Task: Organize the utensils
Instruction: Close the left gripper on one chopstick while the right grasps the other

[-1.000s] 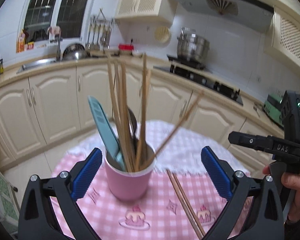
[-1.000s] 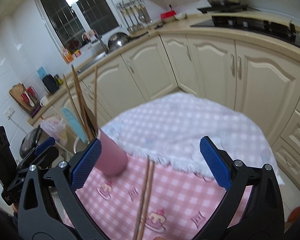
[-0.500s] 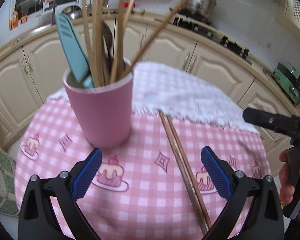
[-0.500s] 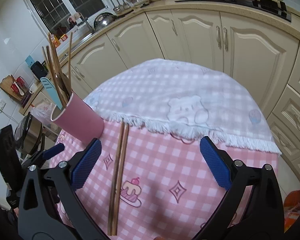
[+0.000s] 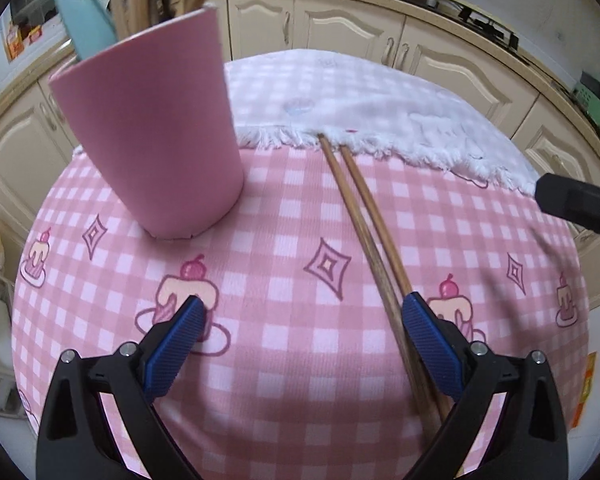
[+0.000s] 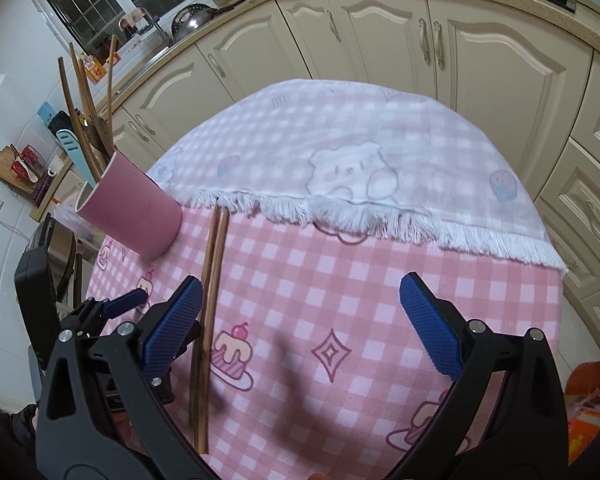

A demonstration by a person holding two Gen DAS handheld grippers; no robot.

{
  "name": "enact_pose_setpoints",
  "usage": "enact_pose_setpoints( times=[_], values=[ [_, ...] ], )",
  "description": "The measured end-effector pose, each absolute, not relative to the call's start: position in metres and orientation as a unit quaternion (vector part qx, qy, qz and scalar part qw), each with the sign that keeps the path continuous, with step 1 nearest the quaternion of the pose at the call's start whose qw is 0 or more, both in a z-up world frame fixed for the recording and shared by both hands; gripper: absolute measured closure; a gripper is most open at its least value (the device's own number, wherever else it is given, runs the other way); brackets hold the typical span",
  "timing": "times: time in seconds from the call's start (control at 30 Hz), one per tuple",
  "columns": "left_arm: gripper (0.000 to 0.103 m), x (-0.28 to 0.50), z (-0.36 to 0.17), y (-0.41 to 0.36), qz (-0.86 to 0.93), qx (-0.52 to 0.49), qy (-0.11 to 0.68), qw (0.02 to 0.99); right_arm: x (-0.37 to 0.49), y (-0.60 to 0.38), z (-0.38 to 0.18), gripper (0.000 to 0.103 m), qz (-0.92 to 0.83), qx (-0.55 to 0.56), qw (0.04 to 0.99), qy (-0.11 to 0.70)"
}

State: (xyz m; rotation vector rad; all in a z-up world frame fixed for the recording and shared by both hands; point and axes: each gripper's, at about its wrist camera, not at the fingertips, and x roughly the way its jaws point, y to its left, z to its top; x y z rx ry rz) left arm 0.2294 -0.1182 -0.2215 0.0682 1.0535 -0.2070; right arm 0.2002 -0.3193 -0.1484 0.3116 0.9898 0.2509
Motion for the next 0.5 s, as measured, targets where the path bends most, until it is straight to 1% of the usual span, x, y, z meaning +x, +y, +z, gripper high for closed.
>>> enact_pose_setpoints(
  times=[0.2, 0.23, 0.27, 0.3, 0.5],
  values=[
    [0.006, 0.229, -0.223, -0.125, -0.102, 0.057, 0.487, 0.865, 0.2, -0.311, -0.155, 0.006, 0.117, 0.134, 0.857, 0.485],
    [0.008, 0.228, -0.222, -0.124, -0.106, 0.063, 0.484, 0.866, 0.2, -0.308, -0.156, 0.006, 0.116, 0.127, 0.856, 0.486],
    [0.009, 0.228, -0.222, -0.124, -0.112, 0.063, 0.484, 0.865, 0.199, -0.304, -0.157, 0.006, 0.116, 0.117, 0.856, 0.489],
    [0.014, 0.228, -0.222, -0.125, -0.119, 0.061, 0.484, 0.865, 0.198, -0.299, -0.158, 0.006, 0.117, 0.109, 0.856, 0.491],
    [0.031, 0.221, -0.217, -0.119, -0.142, 0.067, 0.478, 0.864, 0.199, -0.279, -0.165, 0.006, 0.116, 0.084, 0.85, 0.506]
  ],
)
